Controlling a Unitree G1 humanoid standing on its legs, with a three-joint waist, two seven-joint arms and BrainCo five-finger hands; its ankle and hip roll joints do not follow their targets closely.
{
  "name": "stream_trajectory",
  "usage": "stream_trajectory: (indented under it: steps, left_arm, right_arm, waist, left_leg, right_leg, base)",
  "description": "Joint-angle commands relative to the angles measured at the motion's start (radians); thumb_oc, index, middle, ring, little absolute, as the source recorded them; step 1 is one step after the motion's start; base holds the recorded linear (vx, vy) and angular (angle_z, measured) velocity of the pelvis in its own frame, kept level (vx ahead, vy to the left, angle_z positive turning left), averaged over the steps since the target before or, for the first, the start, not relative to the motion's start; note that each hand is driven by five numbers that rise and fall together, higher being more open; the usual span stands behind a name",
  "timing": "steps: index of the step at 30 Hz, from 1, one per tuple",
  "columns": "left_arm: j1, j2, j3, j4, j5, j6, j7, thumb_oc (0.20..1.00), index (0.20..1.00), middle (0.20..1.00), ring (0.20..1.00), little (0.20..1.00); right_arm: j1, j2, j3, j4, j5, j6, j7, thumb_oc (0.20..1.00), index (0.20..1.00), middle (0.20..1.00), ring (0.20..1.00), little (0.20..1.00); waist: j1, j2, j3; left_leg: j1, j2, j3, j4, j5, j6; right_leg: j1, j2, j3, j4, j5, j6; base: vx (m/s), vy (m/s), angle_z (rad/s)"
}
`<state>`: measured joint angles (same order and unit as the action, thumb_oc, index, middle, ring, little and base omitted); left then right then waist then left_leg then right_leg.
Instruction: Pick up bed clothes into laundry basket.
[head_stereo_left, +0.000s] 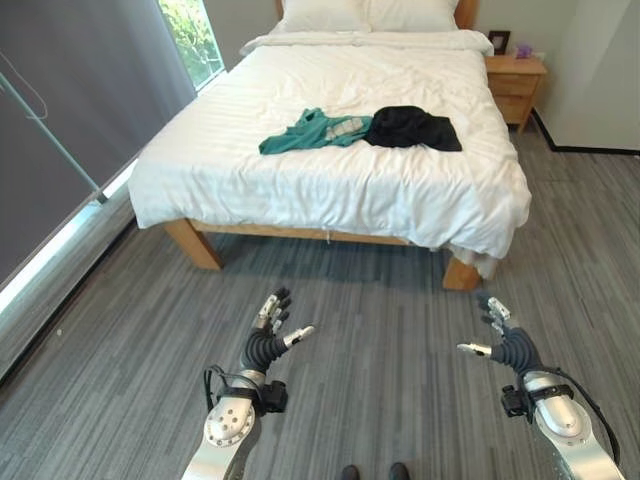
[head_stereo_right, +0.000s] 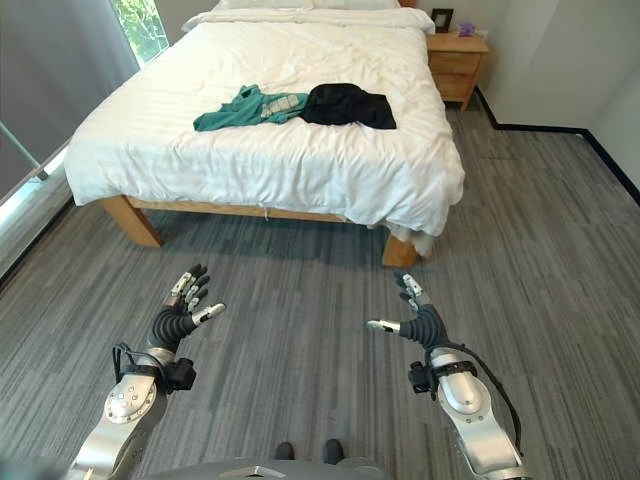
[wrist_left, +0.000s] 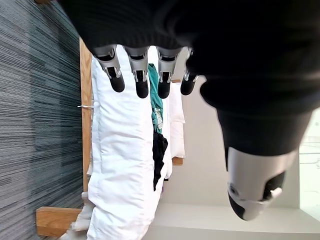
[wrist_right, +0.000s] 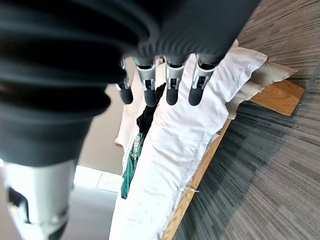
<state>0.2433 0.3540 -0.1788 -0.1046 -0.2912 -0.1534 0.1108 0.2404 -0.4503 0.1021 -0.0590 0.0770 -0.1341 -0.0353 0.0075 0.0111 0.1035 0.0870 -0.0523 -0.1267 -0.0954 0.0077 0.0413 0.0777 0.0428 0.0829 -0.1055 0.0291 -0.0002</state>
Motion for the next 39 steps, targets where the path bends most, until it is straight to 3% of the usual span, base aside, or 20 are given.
stream_trajectory:
  steps: [1,4,5,6,8,9,10,11,13,14,19,21,23,26,29,31,32,34,37,39]
  left_arm:
    - [-0.049,0.020,0.039,-0.007,0.022,-0.044,0.002,1.000,1.000,1.000,1.000,1.000]
    - [-0.063,0.018,0.031,-0.002,0.021,-0.046,-0.003,1.000,1.000,1.000,1.000,1.000]
    - [-0.075,0.018,0.025,-0.001,0.015,-0.048,-0.005,1.000,1.000,1.000,1.000,1.000]
    - [-0.101,0.024,0.018,-0.001,0.008,-0.053,-0.001,1.000,1.000,1.000,1.000,1.000]
    - [-0.116,0.027,0.016,0.004,0.009,-0.055,0.005,1.000,1.000,1.000,1.000,1.000]
    - [-0.116,0.028,0.017,0.012,0.013,-0.052,0.009,1.000,1.000,1.000,1.000,1.000]
    - [-0.093,0.015,0.028,0.008,0.005,-0.052,0.020,1.000,1.000,1.000,1.000,1.000]
    - [-0.092,0.015,0.028,0.007,0.005,-0.052,0.020,1.000,1.000,1.000,1.000,1.000]
    - [-0.076,-0.002,0.036,0.001,-0.005,-0.048,0.036,1.000,1.000,1.000,1.000,1.000]
    - [-0.073,-0.003,0.038,0.001,-0.003,-0.049,0.036,1.000,1.000,1.000,1.000,1.000]
    - [-0.049,0.005,0.050,-0.003,0.014,-0.056,0.015,1.000,1.000,1.000,1.000,1.000]
    - [-0.047,0.019,0.044,-0.007,0.009,-0.054,0.006,1.000,1.000,1.000,1.000,1.000]
    - [-0.059,0.040,0.030,-0.005,0.011,-0.050,-0.004,1.000,1.000,1.000,1.000,1.000]
    - [-0.102,0.081,-0.001,-0.008,0.038,-0.035,-0.009,1.000,1.000,1.000,1.000,1.000]
    - [-0.130,0.099,-0.014,-0.008,0.076,-0.035,-0.018,1.000,1.000,1.000,1.000,1.000]
    - [-0.147,0.099,-0.015,-0.007,0.081,-0.033,-0.016,1.000,1.000,1.000,1.000,1.000]
    - [-0.158,0.095,-0.022,-0.011,0.078,-0.038,-0.022,1.000,1.000,1.000,1.000,1.000]
    - [-0.160,0.088,-0.028,-0.015,0.074,-0.040,-0.034,1.000,1.000,1.000,1.000,1.000]
    - [-0.162,0.086,-0.028,-0.010,0.084,-0.043,-0.040,1.000,1.000,1.000,1.000,1.000]
    - [-0.155,0.086,-0.025,-0.009,0.088,-0.047,-0.044,1.000,1.000,1.000,1.000,1.000]
  right_arm:
    - [-0.032,0.022,-0.048,0.002,0.010,-0.038,-0.008,1.000,1.000,1.000,1.000,1.000]
    - [-0.031,0.024,-0.060,-0.001,0.013,-0.045,-0.010,1.000,1.000,1.000,1.000,1.000]
    - [-0.032,0.024,-0.064,-0.006,0.016,-0.047,-0.012,1.000,1.000,1.000,1.000,1.000]
    - [-0.046,0.016,-0.067,-0.014,0.017,-0.056,-0.017,1.000,1.000,1.000,1.000,1.000]
    - [-0.057,0.011,-0.066,-0.013,0.018,-0.058,-0.025,1.000,1.000,1.000,1.000,1.000]
    - [-0.063,0.009,-0.062,-0.011,0.013,-0.051,-0.034,1.000,1.000,1.000,1.000,1.000]
    - [-0.067,0.012,-0.060,-0.015,0.014,-0.050,-0.039,1.000,1.000,1.000,1.000,1.000]
    - [-0.066,0.012,-0.060,-0.015,0.014,-0.050,-0.040,1.000,1.000,1.000,1.000,1.000]
    - [-0.091,0.005,-0.038,-0.021,0.005,-0.045,-0.044,1.000,1.000,1.000,1.000,1.000]
    - [-0.098,0.000,-0.034,-0.020,-0.002,-0.044,-0.043,1.000,1.000,1.000,1.000,1.000]
    - [-0.117,0.008,-0.002,-0.022,-0.017,-0.043,0.000,1.000,1.000,1.000,1.000,1.000]
    - [-0.119,0.013,0.016,-0.024,-0.025,-0.042,0.011,1.000,1.000,1.000,1.000,1.000]
    - [-0.121,0.020,0.031,-0.019,-0.038,-0.048,0.014,1.000,1.000,1.000,1.000,1.000]
    - [-0.133,0.015,0.041,-0.048,-0.053,-0.052,0.021,1.000,1.000,1.000,1.000,1.000]
    - [-0.131,0.023,0.032,-0.067,-0.062,-0.054,0.033,1.000,1.000,1.000,1.000,1.000]
    - [-0.125,0.024,0.026,-0.071,-0.063,-0.051,0.033,1.000,1.000,1.000,1.000,1.000]
    - [-0.110,0.024,0.017,-0.082,-0.056,-0.053,0.036,1.000,1.000,1.000,1.000,1.000]
    - [-0.090,0.023,0.004,-0.077,-0.044,-0.054,0.036,1.000,1.000,1.000,1.000,1.000]
    - [-0.079,0.025,-0.007,-0.060,-0.038,-0.050,0.027,1.000,1.000,1.000,1.000,1.000]
    - [-0.075,0.026,-0.007,-0.057,-0.044,-0.046,0.029,1.000,1.000,1.000,1.000,1.000]
  waist:
    - [0.015,-0.038,-0.006]
    - [0.009,-0.048,0.023]
    - [0.007,-0.049,0.045]
    - [0.017,-0.058,0.094]
    - [0.019,-0.060,0.104]
    - [0.026,-0.072,0.098]
    - [0.035,-0.070,0.081]
    - [0.037,-0.072,0.081]
    - [0.069,-0.050,0.072]
    - [0.077,-0.044,0.071]
    - [0.112,-0.046,0.036]
    - [0.127,-0.073,0.025]
    - [0.137,-0.107,0.019]
    - [0.094,-0.092,0.046]
    - [0.042,-0.024,0.072]
    - [0.016,-0.012,0.086]
    - [-0.013,-0.003,0.098]
    - [-0.040,-0.016,0.097]
    - [-0.061,-0.025,0.100]
    - [-0.061,-0.019,0.096]
  left_leg:
    - [0.041,-0.019,-0.055,0.018,-0.077,0.004]
    - [-0.026,-0.030,-0.031,0.158,-0.104,-0.023]
    - [-0.081,-0.036,-0.011,0.251,-0.081,-0.045]
    - [-0.206,-0.049,-0.004,0.435,0.034,-0.088]
    - [-0.283,-0.053,-0.007,0.532,0.075,-0.098]
    - [-0.386,-0.064,0.020,0.577,0.051,-0.070]
    - [-0.402,-0.033,0.059,0.376,0.015,-0.049]
    - [-0.394,-0.035,0.063,0.363,0.020,-0.048]
    - [-0.392,-0.016,0.067,0.075,0.116,-0.043]
    - [-0.406,-0.019,0.060,0.028,0.133,-0.049]
    - [-0.420,-0.022,0.048,0.008,0.194,-0.045]
    - [-0.402,-0.036,0.054,0.008,0.196,-0.031]
    - [-0.366,-0.061,0.063,0.016,0.156,-0.002]
    - [-0.246,-0.057,0.043,0.010,0.089,0.030]
    - [-0.132,-0.012,0.018,0.008,0.038,0.043]
    - [-0.096,-0.014,0.000,0.008,0.018,0.043]
    - [-0.045,-0.015,-0.022,0.008,-0.004,0.043]
    - [0.001,-0.031,-0.051,0.008,-0.043,0.035]
    - [0.067,-0.031,-0.080,0.008,-0.109,0.016]
    - [0.090,-0.018,-0.080,0.008,-0.135,0.009]
  right_leg:
    - [0.048,-0.021,-0.028,0.019,-0.053,0.041]
    - [0.046,-0.027,-0.030,0.019,-0.055,0.032]
    - [0.048,-0.029,-0.036,0.021,-0.054,0.027]
    - [0.057,-0.034,-0.042,0.023,-0.048,0.011]
    - [0.051,-0.030,-0.048,0.023,-0.050,0.003]
    - [0.048,-0.033,-0.044,0.020,-0.061,0.002]
    - [0.062,-0.027,-0.032,0.018,-0.093,0.015]
    - [0.063,-0.030,-0.029,0.018,-0.094,0.016]
    - [0.106,-0.009,0.007,0.018,-0.136,0.021]
    - [0.119,-0.001,0.021,0.018,-0.147,0.019]
    - [0.183,-0.017,0.087,0.018,-0.185,0.032]
    - [0.190,-0.050,0.097,0.042,-0.166,0.050]
    - [0.148,-0.078,0.083,0.194,-0.102,0.101]
    - [0.006,-0.049,0.059,0.568,0.150,0.195]
    - [-0.168,-0.030,-0.023,0.766,0.146,0.198]
    - [-0.216,-0.055,-0.071,0.767,0.090,0.174]
    - [-0.294,-0.043,-0.097,0.658,0.023,0.135]
    - [-0.318,-0.029,-0.085,0.445,-0.020,0.123]
    - [-0.330,-0.053,-0.098,0.144,0.050,0.126]
    - [-0.331,-0.054,-0.126,0.092,0.072,0.132]
  base:
    - [-0.02,-0.044,0.04]
    - [-0.05,-0.048,0.13]
    - [-0.15,-0.071,0.31]
    - [-0.16,-0.068,0.39]
    - [-0.05,-0.097,0.49]
    - [0.31,-0.105,0.17]
    - [0.33,-0.065,-0.19]
    - [0.40,0.010,-0.07]
    - [0.43,0.064,-0.18]
    - [0.51,0.072,-0.17]
    - [0.48,0.116,-0.76]
    - [0.49,0.156,-1.18]
    - [0.44,0.079,-0.54]
    - [0.42,0.120,-0.08]
    - [0.42,0.177,0.41]
    - [0.41,0.065,0.31]
    - [0.52,-0.023,0.27]
    - [0.60,-0.074,0.38]
    - [0.51,-0.116,0.63]
    - [0.35,-0.075,0.55]
